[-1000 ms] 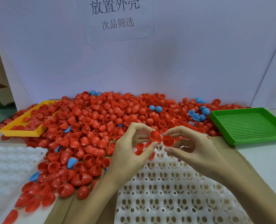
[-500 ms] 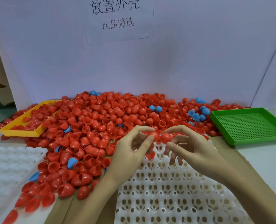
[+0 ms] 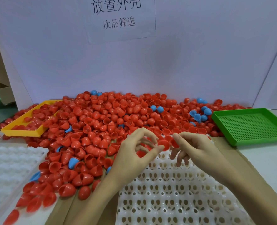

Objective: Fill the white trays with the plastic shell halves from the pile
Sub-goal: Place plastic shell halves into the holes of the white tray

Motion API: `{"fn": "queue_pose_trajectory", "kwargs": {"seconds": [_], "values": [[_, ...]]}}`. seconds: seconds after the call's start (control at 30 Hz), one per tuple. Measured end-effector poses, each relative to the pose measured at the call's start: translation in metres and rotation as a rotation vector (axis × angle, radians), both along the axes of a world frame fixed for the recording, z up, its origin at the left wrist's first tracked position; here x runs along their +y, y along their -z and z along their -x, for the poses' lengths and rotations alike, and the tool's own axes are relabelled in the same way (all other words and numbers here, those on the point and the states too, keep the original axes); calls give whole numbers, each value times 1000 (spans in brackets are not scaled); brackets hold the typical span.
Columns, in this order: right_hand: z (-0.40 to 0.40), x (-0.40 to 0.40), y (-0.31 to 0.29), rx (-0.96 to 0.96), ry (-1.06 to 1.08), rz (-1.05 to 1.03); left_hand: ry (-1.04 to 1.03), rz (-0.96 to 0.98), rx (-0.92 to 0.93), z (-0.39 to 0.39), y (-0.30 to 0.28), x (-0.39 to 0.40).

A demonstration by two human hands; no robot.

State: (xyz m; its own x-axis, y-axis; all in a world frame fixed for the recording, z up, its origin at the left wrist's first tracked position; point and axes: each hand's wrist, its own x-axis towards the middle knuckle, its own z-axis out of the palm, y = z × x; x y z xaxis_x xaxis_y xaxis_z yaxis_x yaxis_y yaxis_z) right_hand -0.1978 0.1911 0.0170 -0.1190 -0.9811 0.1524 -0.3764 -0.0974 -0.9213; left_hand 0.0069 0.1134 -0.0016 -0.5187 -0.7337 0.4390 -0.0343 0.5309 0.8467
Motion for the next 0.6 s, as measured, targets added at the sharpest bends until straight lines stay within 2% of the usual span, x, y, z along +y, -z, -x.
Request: {"fn": "queue_pose_trajectory", "kwargs": {"seconds": [0.27,0.43,0.53,0.6], "values": [[-3,0,1,-89,-12,34,98,29,-59,2,5,6],[-4,1,3,-177,-68,-8,-104,104,-70,8,15,4],[-3,0,5,-181,-27,-9,-251,227,-141,6,20,-3],[-1,-1,6,-184,-3,-15,-275,287,-193,5,22,-4]]}}
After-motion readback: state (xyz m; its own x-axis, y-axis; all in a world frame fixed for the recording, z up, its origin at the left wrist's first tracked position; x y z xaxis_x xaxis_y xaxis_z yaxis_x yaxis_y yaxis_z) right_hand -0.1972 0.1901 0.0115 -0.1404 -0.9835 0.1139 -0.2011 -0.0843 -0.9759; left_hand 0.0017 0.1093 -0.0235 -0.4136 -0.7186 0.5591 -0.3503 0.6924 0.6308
